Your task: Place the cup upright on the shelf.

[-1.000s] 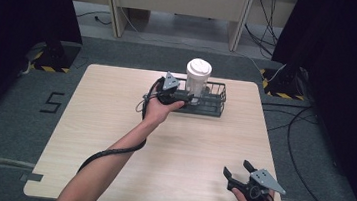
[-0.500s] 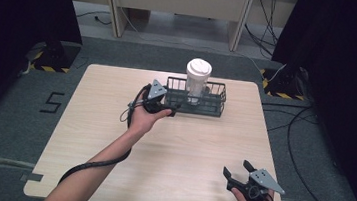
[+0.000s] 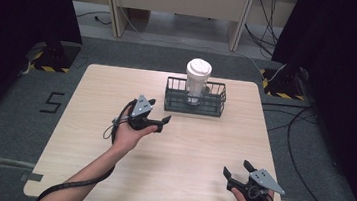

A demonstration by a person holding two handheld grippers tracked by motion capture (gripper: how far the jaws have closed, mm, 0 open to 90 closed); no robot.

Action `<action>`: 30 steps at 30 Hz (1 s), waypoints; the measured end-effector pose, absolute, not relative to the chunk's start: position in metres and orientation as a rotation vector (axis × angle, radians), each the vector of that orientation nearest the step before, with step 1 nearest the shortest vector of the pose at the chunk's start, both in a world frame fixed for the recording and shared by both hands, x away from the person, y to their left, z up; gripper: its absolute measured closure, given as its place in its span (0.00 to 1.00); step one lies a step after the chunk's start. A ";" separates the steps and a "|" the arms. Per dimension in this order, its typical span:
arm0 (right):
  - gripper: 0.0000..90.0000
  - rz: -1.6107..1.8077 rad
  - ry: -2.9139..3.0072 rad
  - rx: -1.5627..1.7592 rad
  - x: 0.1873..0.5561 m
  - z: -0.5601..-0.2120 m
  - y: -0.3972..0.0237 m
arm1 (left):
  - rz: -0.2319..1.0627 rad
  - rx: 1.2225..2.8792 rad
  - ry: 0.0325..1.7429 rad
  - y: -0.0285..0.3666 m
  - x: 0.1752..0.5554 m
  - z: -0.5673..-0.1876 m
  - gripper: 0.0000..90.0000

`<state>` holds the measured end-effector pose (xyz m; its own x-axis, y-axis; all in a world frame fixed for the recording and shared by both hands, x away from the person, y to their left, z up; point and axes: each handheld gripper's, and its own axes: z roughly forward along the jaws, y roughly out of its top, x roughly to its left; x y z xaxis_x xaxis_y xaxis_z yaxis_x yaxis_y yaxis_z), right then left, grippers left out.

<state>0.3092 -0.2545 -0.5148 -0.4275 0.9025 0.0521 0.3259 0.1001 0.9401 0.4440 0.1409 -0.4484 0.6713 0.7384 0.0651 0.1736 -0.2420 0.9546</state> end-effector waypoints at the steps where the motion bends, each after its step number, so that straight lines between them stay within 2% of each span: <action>1: 0.20 1.331 1.823 1.207 0.309 -0.515 -0.254 | 0.635 1.771 0.726 0.143 0.440 -0.450 0.16; 17: 0.20 1.330 1.823 1.210 0.309 -0.515 -0.254 | 0.645 1.757 0.723 0.176 0.386 -0.470 0.17; 30: 0.20 1.321 1.832 1.203 0.309 -0.515 -0.253 | 0.619 1.753 0.793 0.199 0.349 -0.507 0.18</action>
<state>0.3092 -0.2531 -0.5148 -0.4297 0.9015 0.0513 0.3334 0.1056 0.9369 0.3493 0.1993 -0.5065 0.6444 0.7642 0.0278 0.2126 -0.2140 0.9534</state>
